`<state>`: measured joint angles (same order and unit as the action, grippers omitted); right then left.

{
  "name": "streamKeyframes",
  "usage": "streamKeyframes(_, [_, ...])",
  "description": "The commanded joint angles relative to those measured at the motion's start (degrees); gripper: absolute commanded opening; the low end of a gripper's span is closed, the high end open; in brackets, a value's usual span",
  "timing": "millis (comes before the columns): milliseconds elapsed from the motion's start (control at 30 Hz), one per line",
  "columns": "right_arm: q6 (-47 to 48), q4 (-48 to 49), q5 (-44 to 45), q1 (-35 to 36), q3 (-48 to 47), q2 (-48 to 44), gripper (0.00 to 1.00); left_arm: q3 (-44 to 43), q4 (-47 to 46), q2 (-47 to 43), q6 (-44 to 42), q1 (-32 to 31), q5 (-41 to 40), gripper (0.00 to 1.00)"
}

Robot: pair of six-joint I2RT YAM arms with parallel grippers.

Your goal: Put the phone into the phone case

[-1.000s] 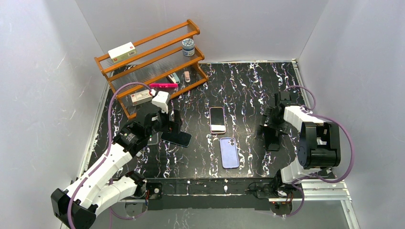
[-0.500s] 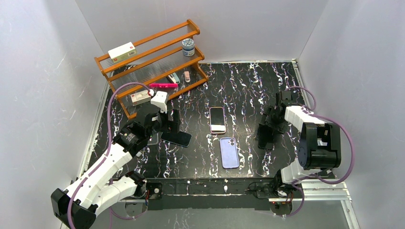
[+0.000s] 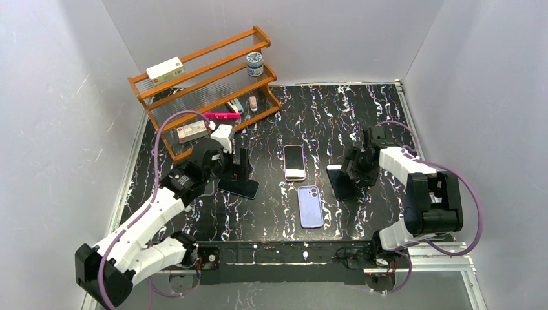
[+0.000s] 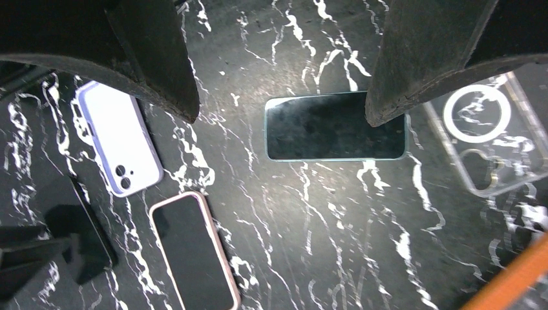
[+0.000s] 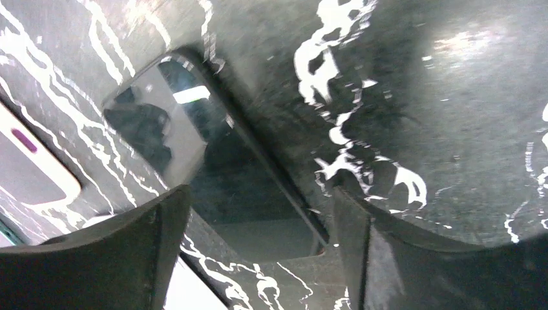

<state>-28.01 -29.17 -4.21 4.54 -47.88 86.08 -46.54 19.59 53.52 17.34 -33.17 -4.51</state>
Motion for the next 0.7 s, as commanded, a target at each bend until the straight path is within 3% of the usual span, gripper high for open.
streamKeyframes(0, [2.84,-0.80,0.32,4.37,-0.54,-2.76,0.96,-1.05,-1.02,1.76,3.06,0.03,6.92,0.98])
streamKeyframes(233, [8.05,2.32,1.55,9.50,-1.87,-3.83,0.99,1.76,-2.60,0.28,2.29,0.03,6.97,0.98])
streamKeyframes(500, [15.63,0.76,6.36,9.74,-4.70,0.93,0.98,1.81,-2.55,-0.03,1.25,0.03,7.15,0.98])
streamKeyframes(667, [18.65,2.58,4.63,10.46,-4.59,1.47,0.99,1.84,-2.50,-0.52,1.09,0.03,6.86,0.98])
